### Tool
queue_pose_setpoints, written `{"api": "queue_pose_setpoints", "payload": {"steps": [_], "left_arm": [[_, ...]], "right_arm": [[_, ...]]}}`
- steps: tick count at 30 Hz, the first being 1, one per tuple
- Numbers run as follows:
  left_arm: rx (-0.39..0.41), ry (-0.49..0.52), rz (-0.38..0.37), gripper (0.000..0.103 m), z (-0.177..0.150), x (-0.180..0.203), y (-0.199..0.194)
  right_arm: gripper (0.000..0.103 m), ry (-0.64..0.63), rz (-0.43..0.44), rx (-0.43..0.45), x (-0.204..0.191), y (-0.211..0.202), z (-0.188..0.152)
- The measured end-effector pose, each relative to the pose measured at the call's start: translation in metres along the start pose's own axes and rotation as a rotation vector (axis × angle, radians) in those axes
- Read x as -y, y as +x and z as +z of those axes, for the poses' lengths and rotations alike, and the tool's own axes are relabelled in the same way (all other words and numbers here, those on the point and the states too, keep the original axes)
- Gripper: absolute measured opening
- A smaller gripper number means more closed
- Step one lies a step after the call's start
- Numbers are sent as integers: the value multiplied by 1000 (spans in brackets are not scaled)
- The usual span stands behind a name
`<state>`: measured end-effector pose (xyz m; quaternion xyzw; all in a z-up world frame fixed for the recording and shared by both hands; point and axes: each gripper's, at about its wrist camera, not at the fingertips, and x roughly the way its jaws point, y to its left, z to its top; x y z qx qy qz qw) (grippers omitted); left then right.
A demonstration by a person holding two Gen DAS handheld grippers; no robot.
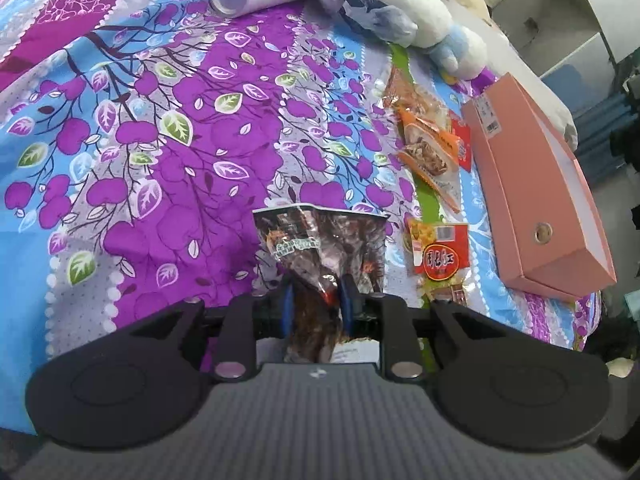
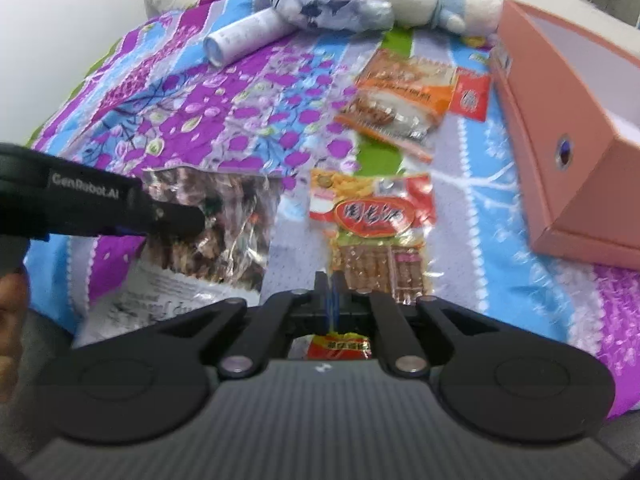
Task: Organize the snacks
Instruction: 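Grasp the clear dried-snack bag with the left tool while the right tool grasps the red-label sausage pack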
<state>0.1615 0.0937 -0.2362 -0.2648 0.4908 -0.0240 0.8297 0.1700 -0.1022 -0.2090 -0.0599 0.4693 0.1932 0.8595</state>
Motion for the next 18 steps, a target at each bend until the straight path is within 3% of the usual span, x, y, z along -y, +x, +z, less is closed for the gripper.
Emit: {"api": "queue_pose_setpoints", "payload": {"steps": [3, 4, 6, 8, 12, 14, 18], "left_arm": [[-6, 11, 11, 47, -2, 1, -2], [1, 12, 18, 58, -2, 2, -3], [19, 23, 24, 68, -3, 4, -7], [25, 30, 32, 72, -3, 7, -9], [24, 31, 63, 82, -5, 9, -9], [30, 33, 67, 91, -8, 11, -9], [20, 37, 71, 94, -13, 14, -6]], "right_arm": [[10, 9, 24, 19, 3, -5, 1], [14, 11, 28, 13, 5, -5, 2], [27, 18, 31, 17, 8, -7, 2], [56, 21, 28, 39, 11, -11, 2], [84, 35, -11, 131, 21, -21, 1], [87, 39, -42, 144, 28, -18, 0], [87, 90, -23, 81, 49, 0, -1]]}}
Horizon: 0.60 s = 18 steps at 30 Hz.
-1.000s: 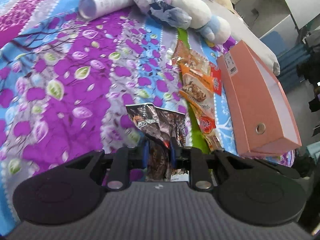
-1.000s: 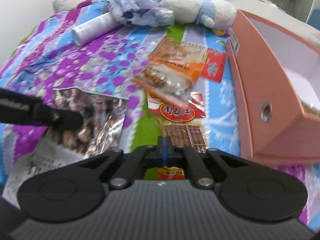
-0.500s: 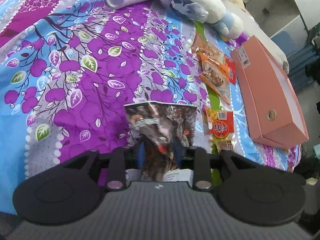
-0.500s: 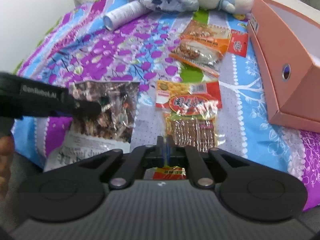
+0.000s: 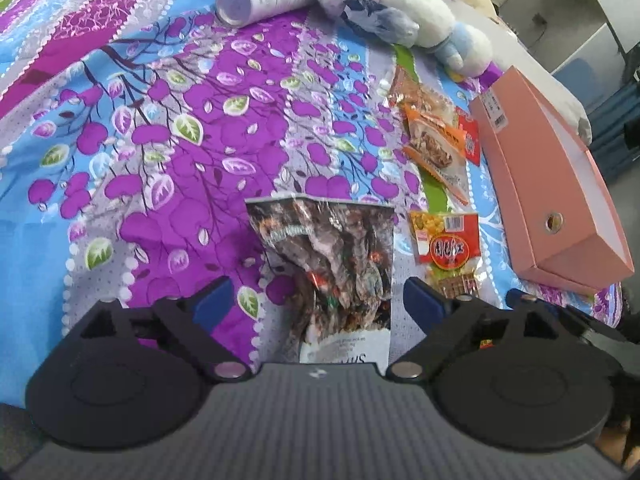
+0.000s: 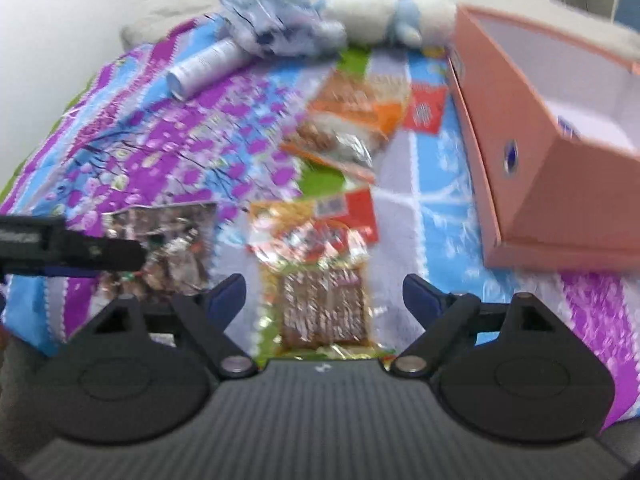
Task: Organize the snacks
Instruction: 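Grasp the clear dried-snack bag with the left tool while the right tool grasps the red-label sausage pack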
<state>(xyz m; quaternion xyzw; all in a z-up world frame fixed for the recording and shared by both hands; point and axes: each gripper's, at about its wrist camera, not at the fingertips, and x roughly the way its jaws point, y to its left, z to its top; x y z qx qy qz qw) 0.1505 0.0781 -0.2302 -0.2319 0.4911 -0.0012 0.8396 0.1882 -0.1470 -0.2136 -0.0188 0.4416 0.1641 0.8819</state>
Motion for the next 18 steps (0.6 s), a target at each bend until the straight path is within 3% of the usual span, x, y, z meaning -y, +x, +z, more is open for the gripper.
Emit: {"api": "queue_pose_setpoints", "payload": {"steps": [3, 9, 18], "left_arm": [[-7, 25, -4, 94, -5, 5, 3], [9, 46, 21, 93, -10, 9, 7], [28, 68, 16, 91, -13, 13, 8]], "right_arm": [[87, -24, 13, -57, 3, 14, -4], [88, -108, -1, -51, -13, 18, -10], [63, -132, -69, -9, -23, 6, -11]]}}
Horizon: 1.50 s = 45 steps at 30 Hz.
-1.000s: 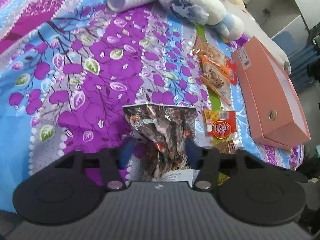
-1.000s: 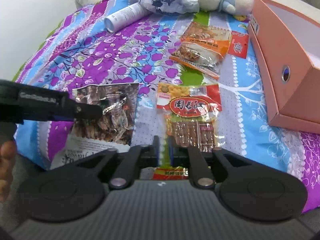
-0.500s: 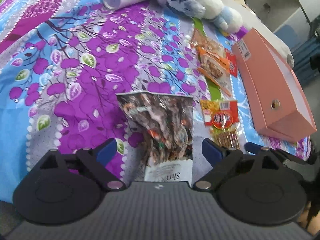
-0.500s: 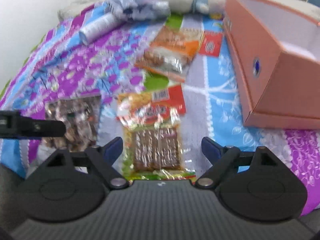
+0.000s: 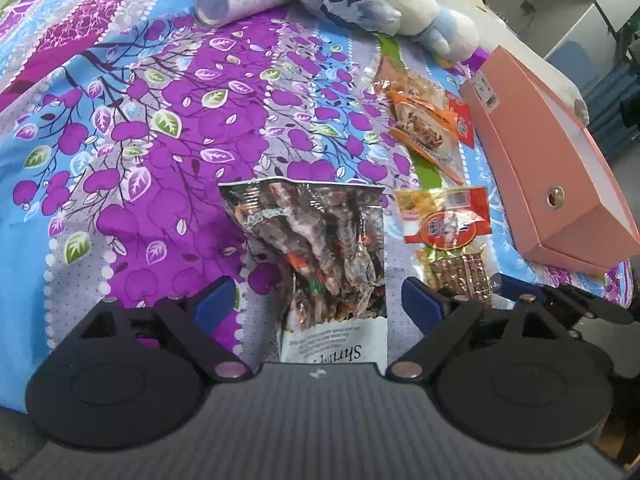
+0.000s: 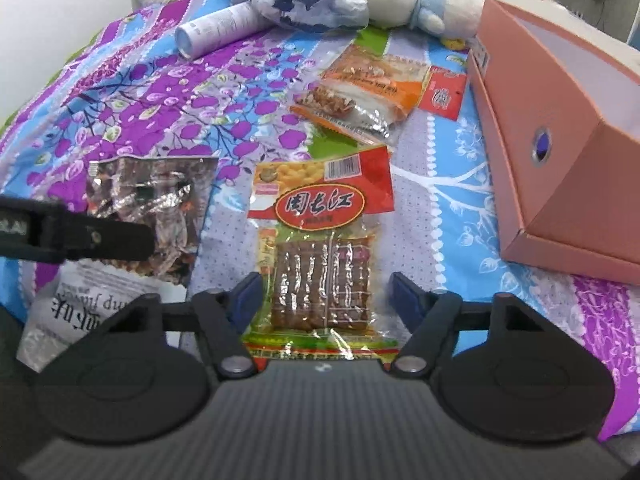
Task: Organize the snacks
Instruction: 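Grasp the clear dried-snack bag with the left tool while the right tool grasps the red-label sausage pack, then lift both held packs and carry them over the pink box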
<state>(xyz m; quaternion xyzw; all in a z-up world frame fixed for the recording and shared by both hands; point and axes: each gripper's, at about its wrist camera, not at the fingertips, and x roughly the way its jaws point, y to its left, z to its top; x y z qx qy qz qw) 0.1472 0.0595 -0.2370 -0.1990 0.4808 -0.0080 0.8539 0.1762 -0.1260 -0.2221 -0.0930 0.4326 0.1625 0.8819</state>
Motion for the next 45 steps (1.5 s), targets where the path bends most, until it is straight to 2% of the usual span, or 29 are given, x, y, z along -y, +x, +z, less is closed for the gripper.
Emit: {"api": "queue_pose_setpoints", "payload": {"steps": [1, 2, 4, 6, 11, 12, 13, 14, 15, 16, 19, 24, 27, 30, 31, 33, 45], "left_arm": [[3, 7, -2, 89, 0, 2, 0], [3, 16, -3, 87, 0, 4, 1], [3, 26, -3, 85, 1, 7, 3], [-1, 49, 13, 78, 0, 11, 7], [10, 99, 77, 45, -3, 16, 12], [12, 93, 79, 41, -2, 14, 12], [15, 85, 76, 37, -2, 12, 11], [15, 74, 65, 35, -1, 9, 11], [14, 68, 59, 34, -1, 7, 10], [14, 63, 56, 32, -1, 6, 10], [16, 44, 48, 30, 0, 3, 8], [16, 43, 43, 27, -2, 5, 5], [18, 38, 43, 26, -3, 6, 3], [20, 28, 39, 26, -3, 7, -1], [21, 25, 36, 26, -3, 7, -2], [24, 22, 31, 26, -3, 8, -5], [66, 14, 2, 26, 11, 16, -36]], "right_arm": [[55, 5, -9, 7, 2, -3, 1], [37, 11, -23, 9, 4, -5, 2], [30, 36, -25, 9, 11, -8, 3], [29, 54, -6, -7, 15, -6, 1], [32, 150, 57, -3, 30, -5, 1], [35, 149, 57, -5, 30, -5, 1], [45, 146, 64, -6, 29, -4, 1], [61, 144, 82, -2, 28, -4, 0], [70, 151, 102, 5, 28, -3, -1], [84, 160, 111, 11, 27, -3, -2], [84, 148, 120, 11, 21, 5, -1], [87, -20, 33, 5, -7, 16, -3], [86, -27, 12, 18, -11, 16, -5], [67, -54, -3, 33, -18, 11, -5], [57, -68, -7, 40, -22, 8, -4], [55, -98, -30, 38, -27, 4, -3], [53, 11, -10, 82, -7, -34, 10]]}}
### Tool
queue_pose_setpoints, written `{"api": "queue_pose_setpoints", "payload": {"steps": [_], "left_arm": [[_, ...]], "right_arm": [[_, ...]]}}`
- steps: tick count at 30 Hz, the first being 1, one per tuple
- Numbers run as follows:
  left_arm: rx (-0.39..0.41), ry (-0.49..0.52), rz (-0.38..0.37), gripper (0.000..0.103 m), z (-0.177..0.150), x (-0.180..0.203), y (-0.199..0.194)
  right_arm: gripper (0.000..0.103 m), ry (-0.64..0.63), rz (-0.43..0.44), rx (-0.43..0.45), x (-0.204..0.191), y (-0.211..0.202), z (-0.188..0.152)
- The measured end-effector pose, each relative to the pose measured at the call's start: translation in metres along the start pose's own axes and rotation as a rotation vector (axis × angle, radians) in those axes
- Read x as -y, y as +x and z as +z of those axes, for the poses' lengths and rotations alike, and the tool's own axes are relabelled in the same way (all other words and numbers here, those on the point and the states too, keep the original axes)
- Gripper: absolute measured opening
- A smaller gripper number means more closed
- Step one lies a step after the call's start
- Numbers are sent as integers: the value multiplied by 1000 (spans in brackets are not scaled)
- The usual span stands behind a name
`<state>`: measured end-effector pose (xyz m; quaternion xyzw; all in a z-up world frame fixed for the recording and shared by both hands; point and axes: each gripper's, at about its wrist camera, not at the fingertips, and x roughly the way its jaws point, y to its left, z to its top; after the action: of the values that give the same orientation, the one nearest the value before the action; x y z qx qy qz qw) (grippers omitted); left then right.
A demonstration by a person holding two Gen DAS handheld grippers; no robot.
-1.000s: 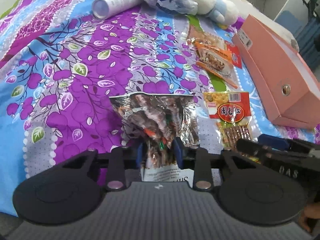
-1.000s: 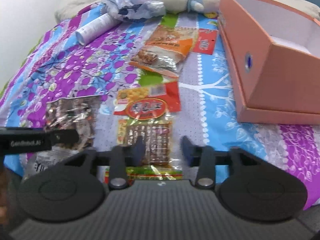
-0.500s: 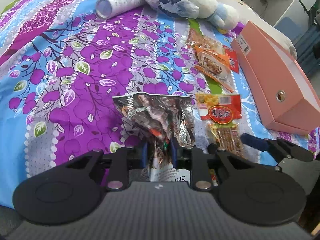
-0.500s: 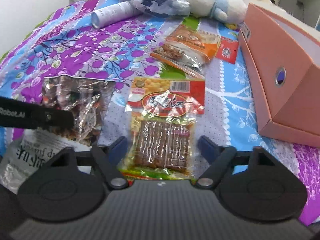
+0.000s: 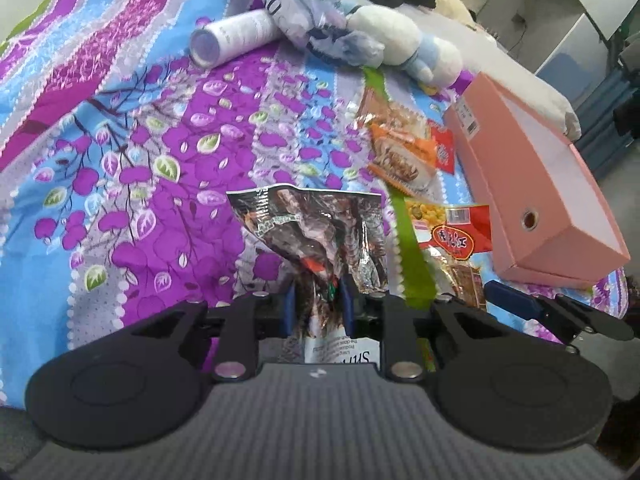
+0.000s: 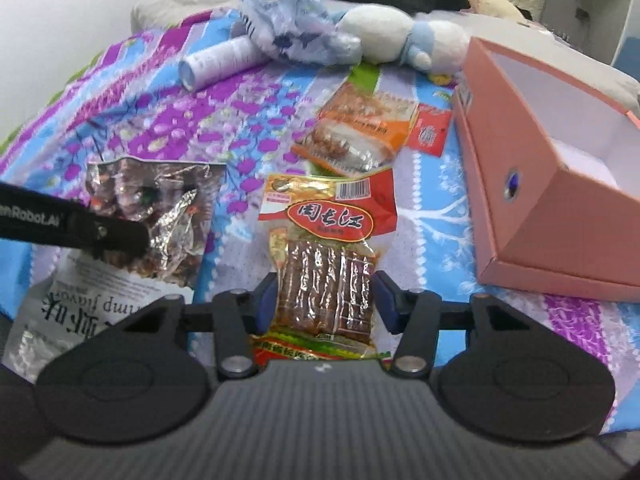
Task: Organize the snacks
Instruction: 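Lift both held packs and carry them over the pink box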
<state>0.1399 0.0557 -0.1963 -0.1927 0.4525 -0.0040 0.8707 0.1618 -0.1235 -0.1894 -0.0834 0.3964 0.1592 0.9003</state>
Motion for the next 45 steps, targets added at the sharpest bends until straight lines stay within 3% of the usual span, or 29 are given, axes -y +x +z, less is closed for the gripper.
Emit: {"api": "queue_pose_setpoints", "payload": {"steps": [19, 32, 38, 45], "left_arm": [[143, 39, -106, 25, 55, 39, -82], [268, 186, -222, 25, 105, 121, -128], [280, 239, -278, 25, 119, 164, -138], [234, 271, -337, 25, 132, 213, -108]], "right_arm": [[54, 105, 8, 207, 26, -104, 65], [54, 129, -40, 352, 60, -163, 103], [54, 176, -71, 389, 89, -183, 106], [54, 229, -120, 385, 131, -186, 104]]}}
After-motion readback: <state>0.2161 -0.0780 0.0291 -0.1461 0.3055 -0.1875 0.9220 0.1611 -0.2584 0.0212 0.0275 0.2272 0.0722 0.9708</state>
